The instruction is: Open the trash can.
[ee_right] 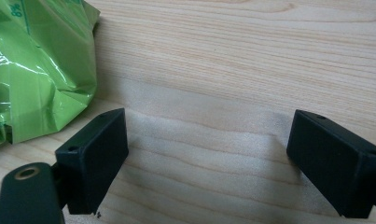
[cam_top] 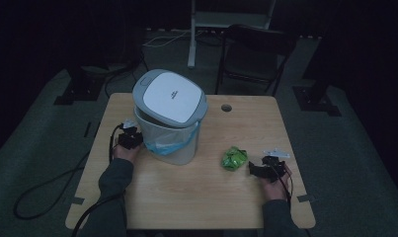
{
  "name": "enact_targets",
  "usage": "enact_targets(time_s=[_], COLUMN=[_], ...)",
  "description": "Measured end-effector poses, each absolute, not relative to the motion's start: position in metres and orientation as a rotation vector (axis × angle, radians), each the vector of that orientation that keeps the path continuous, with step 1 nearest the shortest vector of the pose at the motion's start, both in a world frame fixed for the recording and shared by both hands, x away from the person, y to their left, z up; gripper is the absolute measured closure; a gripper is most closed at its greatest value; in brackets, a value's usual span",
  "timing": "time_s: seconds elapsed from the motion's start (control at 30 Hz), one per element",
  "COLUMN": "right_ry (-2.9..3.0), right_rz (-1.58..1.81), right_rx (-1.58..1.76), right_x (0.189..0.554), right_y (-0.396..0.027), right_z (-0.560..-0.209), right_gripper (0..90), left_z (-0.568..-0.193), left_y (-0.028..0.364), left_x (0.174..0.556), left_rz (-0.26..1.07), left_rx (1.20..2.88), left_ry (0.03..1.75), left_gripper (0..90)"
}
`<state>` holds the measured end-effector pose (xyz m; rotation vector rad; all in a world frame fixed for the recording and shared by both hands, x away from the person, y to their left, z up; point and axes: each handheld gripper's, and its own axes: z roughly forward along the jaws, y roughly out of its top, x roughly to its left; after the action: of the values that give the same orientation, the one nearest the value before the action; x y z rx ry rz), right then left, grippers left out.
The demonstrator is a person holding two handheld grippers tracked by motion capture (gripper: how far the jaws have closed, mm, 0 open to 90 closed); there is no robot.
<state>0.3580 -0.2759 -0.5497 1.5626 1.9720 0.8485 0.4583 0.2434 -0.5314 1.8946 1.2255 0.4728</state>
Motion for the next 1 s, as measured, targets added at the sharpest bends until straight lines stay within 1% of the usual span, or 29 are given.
enact_targets(time_s=[0.47, 0.77, 1.0], right_ry=[1.972, 1.972, 1.971], right_rz=[0.848, 0.848, 0.849], right_rx=[1.563, 1.563, 1.563], right_x=[0.358, 0.358, 0.358], right_y=[-0.2759, -0.2759, -0.2758], right_z=[-0.5497, -0.5497, -0.5498], right_gripper=[11.4, 11.4, 11.4], left_z=[-0.5368, -0.5383, -0.5399], left_y=[0.2449, 0.2439, 0.2437], left_x=[0.4563, 0.4567, 0.4587], left_rz=[0.477, 0.482, 0.462], left_rx=[1.864, 1.875, 1.886], left_ry=[1.226, 1.228, 1.243], left_gripper=[90.0, 90.0, 90.0])
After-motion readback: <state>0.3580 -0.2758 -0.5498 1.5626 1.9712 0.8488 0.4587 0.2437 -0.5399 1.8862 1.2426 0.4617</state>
